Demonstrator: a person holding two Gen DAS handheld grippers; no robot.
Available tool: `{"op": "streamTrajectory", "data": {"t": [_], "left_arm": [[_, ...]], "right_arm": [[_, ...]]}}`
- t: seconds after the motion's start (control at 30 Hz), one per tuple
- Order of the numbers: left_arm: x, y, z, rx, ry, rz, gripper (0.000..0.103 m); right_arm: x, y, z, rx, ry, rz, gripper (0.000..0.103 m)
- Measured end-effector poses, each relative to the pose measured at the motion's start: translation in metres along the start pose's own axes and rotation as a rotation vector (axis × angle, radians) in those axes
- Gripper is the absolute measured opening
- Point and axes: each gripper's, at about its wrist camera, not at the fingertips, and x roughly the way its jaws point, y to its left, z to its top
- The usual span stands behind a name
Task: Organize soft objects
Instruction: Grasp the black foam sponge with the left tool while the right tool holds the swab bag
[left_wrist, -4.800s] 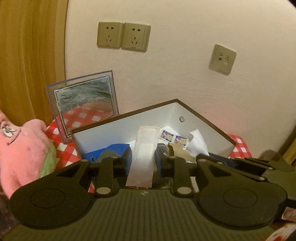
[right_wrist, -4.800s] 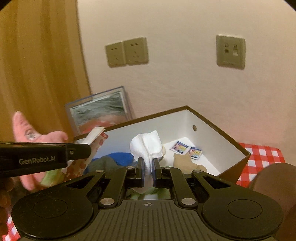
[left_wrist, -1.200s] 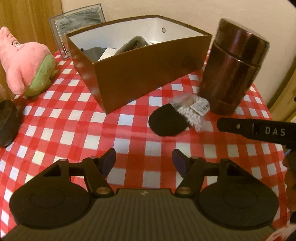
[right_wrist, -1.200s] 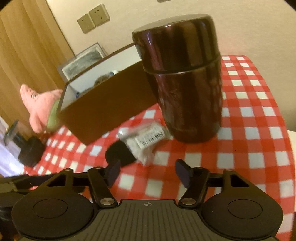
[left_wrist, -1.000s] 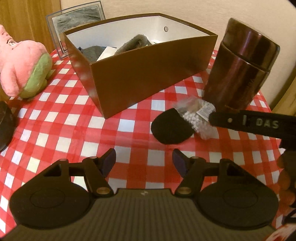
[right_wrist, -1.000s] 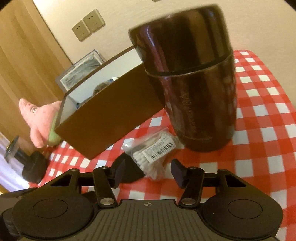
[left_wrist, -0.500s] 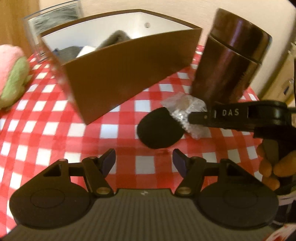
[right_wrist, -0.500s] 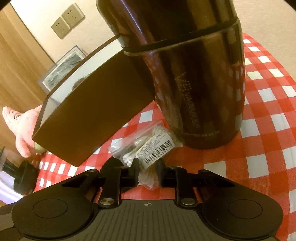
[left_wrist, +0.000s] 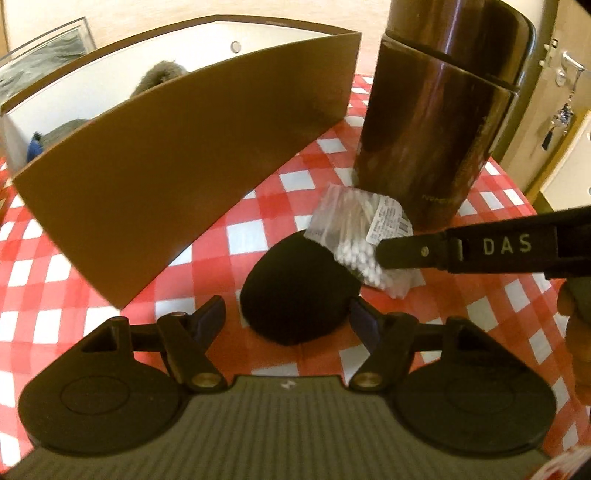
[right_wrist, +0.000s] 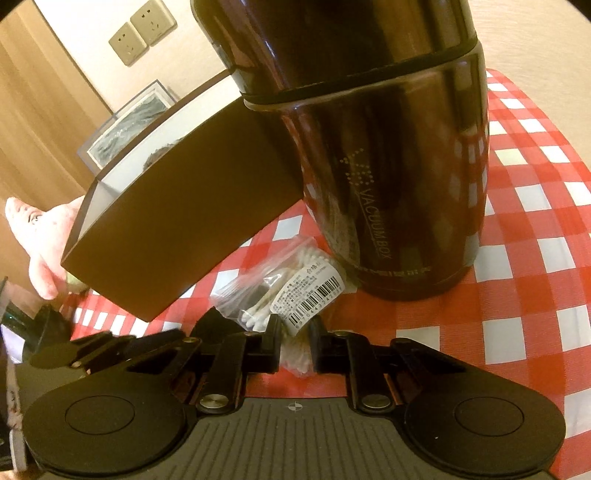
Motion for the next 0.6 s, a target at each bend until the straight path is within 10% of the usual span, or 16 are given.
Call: {"op": "streamTrajectory", "data": {"t": [0.6], "left_arm": [[-0.044,0.022,-0.047,-0.148,-0.008,0.091,0.053]], "right_arm": [[-0.019,0.01,-0.015,-0.27,0.1,0.015,0.014]]}}
